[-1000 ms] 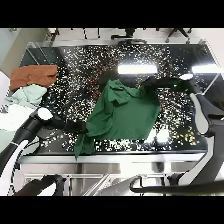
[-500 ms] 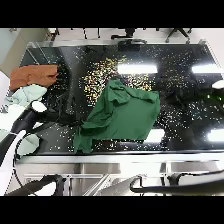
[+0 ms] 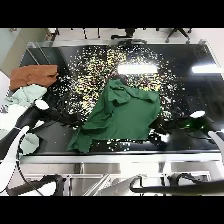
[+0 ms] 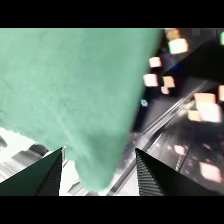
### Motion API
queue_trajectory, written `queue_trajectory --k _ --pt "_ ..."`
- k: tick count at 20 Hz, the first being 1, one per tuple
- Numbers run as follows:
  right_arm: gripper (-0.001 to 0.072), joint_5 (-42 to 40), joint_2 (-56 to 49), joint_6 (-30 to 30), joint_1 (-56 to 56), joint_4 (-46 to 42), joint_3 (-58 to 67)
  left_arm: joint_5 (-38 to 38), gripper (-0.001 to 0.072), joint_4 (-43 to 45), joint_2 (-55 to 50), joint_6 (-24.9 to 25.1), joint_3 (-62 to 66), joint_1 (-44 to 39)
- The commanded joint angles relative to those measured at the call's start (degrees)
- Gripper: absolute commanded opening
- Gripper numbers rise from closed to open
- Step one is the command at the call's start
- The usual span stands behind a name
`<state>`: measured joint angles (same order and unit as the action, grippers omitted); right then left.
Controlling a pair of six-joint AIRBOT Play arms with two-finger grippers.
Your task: Fold the shirts.
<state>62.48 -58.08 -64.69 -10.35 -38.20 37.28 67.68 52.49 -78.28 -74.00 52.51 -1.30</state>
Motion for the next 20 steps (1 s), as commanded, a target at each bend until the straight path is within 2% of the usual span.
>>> queue_trajectory --k 1,2,3,4,7,9,12,14,17,20 --pt "0.0388 -6.7 -1.3 1.2 6.6 3.8 -1.9 -0.5 0.0012 0.4 -0.2 0.6 0.1 0.1" --pt "0.0239 -7.0 -1.7 2.2 7.7 4.9 -1.9 -1.0 0.0012 0.4 -0.2 0.7 0.1 0.2" --pt "0.0166 -7.0 -1.9 3.3 8.2 6.4 -1.9 -1.9 0.0012 0.5 -0.2 0.8 0.1 0.6" --pt "0.0012 -6.6 -1.7 4.6 8.3 8.5 -1.9 -2.5 0.0012 0.3 -0.2 0.9 0.1 1.2" --pt "0.0016 -3.8 2.6 6.4 5.5 10.6 1.8 0.9 0.0011 -0.3 1.1 1.1 2.3 4.5" --pt "0.0016 1.2 7.5 5.8 0.0 11.8 11.2 4.8 0.0011 -4.1 6.6 1.8 7.2 7.2" --pt "0.0017 8.6 12.6 5.6 -8.5 19.6 32.8 6.2 0.0011 -24.1 17.9 2.2 19.3 13.2" --pt "0.0016 11.1 14.0 4.9 -11.4 23.6 47.5 5.1 0.0011 -33.3 23.7 1.3 29.3 16.1" --pt "0.0016 10.3 14.6 3.7 -12.0 25.6 67.4 -0.9 0.0011 -34.0 30.2 -4.3 43.7 19.8" --pt "0.0016 8.8 14.6 0.8 -12.0 22.6 79.3 -5.5 0.0011 -34.0 35.5 -8.0 52.7 28.5"
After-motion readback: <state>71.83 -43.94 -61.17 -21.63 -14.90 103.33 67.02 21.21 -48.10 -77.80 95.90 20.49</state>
